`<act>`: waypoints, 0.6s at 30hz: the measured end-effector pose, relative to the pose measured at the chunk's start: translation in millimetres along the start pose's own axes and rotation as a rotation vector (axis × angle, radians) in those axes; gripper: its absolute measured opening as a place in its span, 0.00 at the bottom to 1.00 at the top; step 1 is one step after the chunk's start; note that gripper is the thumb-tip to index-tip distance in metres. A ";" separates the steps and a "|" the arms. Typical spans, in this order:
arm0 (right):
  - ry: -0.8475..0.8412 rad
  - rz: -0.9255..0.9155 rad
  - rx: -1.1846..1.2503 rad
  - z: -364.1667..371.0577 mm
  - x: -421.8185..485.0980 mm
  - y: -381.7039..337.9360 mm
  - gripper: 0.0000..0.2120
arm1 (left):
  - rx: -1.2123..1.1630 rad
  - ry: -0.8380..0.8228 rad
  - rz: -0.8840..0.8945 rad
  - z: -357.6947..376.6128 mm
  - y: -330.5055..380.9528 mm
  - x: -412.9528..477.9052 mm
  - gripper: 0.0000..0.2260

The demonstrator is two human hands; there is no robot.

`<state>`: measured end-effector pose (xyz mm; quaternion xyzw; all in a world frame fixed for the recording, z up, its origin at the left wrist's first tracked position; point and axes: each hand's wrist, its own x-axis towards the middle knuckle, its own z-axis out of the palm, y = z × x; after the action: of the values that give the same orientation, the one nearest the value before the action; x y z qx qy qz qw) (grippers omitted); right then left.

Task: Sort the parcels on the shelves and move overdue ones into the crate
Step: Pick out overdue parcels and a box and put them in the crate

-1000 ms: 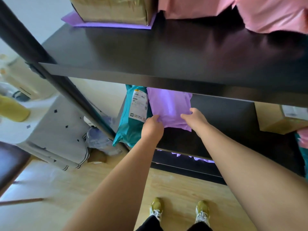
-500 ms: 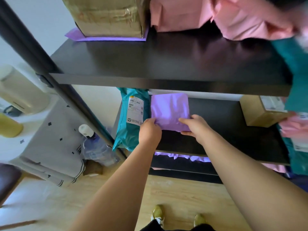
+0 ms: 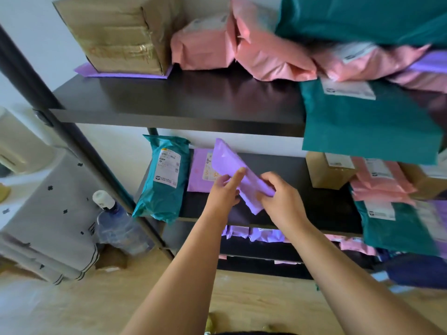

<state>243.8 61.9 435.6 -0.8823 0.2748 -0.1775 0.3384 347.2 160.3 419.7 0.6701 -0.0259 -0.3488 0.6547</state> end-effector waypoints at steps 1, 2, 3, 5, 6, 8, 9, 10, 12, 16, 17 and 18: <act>-0.007 -0.068 -0.014 -1.4 -6.3 -0.2 0.09 | -0.071 -0.020 -0.006 4.2 2.3 -4.5 0.24; -0.003 -0.142 -0.031 0.0 -11.7 0.4 0.08 | -0.139 -0.028 -0.011 6.4 2.9 -6.6 0.25; 0.000 -0.206 -0.053 1.6 -16.7 1.6 0.10 | -0.197 -0.032 -0.023 6.7 2.9 -8.5 0.28; -0.003 -0.304 -0.085 7.8 -26.1 7.3 0.16 | -0.262 -0.019 -0.049 3.3 4.0 -15.4 0.27; -0.009 -0.335 -0.091 10.8 -28.5 9.9 0.18 | -0.281 -0.002 -0.068 0.7 5.7 -17.4 0.23; -0.027 -0.372 -0.088 13.0 -32.6 12.3 0.20 | -0.339 0.029 -0.103 -4.4 6.4 -20.5 0.17; -0.040 -0.385 -0.081 13.4 -34.8 12.1 0.20 | -0.362 0.042 -0.109 -7.4 6.3 -23.2 0.16; -0.060 -0.390 -0.068 13.2 -35.9 12.2 0.21 | -0.380 0.053 -0.112 -10.0 6.3 -24.7 0.16; -0.128 -0.360 -0.022 11.3 -38.4 9.7 0.23 | -0.411 0.062 -0.114 -16.3 5.5 -26.8 0.14; -0.207 -0.188 0.119 -2.6 -40.2 0.6 0.20 | -0.452 0.046 -0.104 -29.4 7.5 -27.6 0.09; -0.188 -0.128 0.173 -6.3 -39.2 -0.8 0.19 | -0.454 0.037 -0.095 -32.9 7.6 -27.1 0.09; -0.145 -0.068 0.218 -8.6 -38.2 -1.2 0.18 | -0.458 0.029 -0.089 -36.6 7.9 -27.5 0.09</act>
<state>209.9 81.5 437.6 -0.8595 0.1987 -0.1534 0.4453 348.2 204.1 435.1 0.5094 0.0930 -0.3644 0.7740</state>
